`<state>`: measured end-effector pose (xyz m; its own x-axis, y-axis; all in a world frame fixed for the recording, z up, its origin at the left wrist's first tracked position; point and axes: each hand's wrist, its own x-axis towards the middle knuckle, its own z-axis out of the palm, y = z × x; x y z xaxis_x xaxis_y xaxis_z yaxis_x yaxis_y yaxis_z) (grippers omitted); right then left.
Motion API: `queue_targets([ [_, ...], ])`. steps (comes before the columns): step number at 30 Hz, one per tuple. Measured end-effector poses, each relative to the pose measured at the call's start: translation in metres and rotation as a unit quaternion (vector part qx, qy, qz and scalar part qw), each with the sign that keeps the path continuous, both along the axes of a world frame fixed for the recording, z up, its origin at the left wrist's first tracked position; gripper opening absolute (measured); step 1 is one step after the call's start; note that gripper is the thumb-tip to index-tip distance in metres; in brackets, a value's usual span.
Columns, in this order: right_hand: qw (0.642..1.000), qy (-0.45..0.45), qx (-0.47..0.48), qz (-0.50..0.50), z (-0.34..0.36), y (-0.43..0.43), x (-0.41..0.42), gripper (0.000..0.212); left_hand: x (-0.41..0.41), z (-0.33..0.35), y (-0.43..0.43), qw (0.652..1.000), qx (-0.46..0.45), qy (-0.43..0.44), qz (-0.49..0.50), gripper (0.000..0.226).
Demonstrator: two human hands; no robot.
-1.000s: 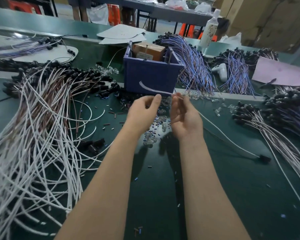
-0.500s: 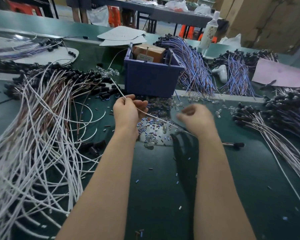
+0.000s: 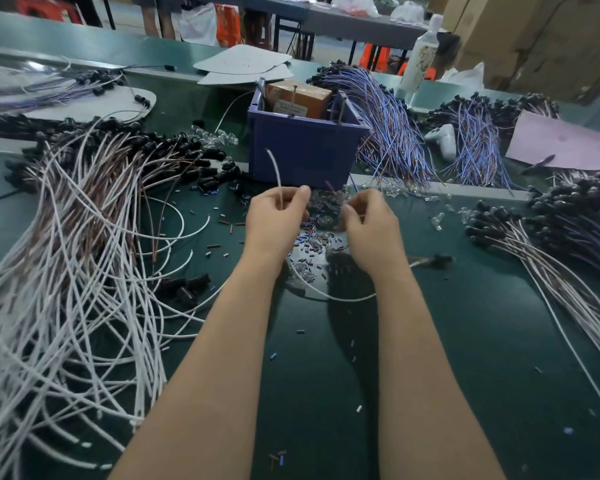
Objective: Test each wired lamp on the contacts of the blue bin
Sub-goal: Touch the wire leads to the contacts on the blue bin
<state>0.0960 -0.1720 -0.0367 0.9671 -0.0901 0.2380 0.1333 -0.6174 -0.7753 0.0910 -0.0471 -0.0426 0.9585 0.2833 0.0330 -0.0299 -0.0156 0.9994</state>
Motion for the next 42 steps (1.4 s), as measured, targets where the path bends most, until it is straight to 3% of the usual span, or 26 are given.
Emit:
queue_targets([
  [3,0.997,-0.034,0.006,0.075,0.002,0.011,-0.005,0.007,0.000,0.001,-0.003,1.000,-0.008,-0.022,-0.019,0.013],
  [8,0.995,-0.020,-0.004,0.096,0.001,0.009,-0.004,0.005,-0.002,0.002,-0.002,0.998,-0.034,-0.048,0.019,0.027],
  [11,0.998,-0.010,-0.040,0.053,-0.001,-0.002,-0.003,0.008,0.000,0.006,0.010,0.986,-0.116,-0.039,0.112,0.026],
  [15,0.994,-0.071,0.031,-0.081,-0.003,-0.008,-0.001,0.012,0.005,0.005,0.030,0.962,-0.155,-0.022,0.222,0.019],
  [16,0.991,-0.079,0.036,-0.098,-0.003,-0.006,-0.001,0.014,0.005,0.004,0.028,0.962,-0.151,-0.016,0.225,0.020],
  [19,0.992,-0.058,0.036,-0.110,-0.006,-0.005,0.002,0.026,0.006,0.004,0.021,0.967,-0.130,0.006,0.221,0.053],
  [22,0.990,-0.036,0.044,-0.126,-0.008,-0.009,0.004,0.031,0.007,0.006,0.022,0.968,-0.082,-0.044,0.234,0.029],
  [26,0.981,-0.095,0.102,-0.132,-0.002,0.000,0.005,0.016,0.009,0.009,0.020,0.977,0.010,-0.059,0.206,0.024],
  [30,0.971,-0.113,0.149,-0.148,0.011,0.013,0.019,0.013,0.018,0.020,0.011,0.981,-0.034,-0.047,0.187,0.007],
  [35,0.976,-0.094,0.161,-0.109,0.016,0.031,0.033,0.024,0.033,0.028,0.002,0.974,-0.113,-0.057,0.187,0.027],
  [42,0.967,-0.119,0.202,-0.096,0.011,0.037,0.045,0.017,0.048,0.024,-0.004,0.982,-0.132,-0.035,0.130,0.015],
])
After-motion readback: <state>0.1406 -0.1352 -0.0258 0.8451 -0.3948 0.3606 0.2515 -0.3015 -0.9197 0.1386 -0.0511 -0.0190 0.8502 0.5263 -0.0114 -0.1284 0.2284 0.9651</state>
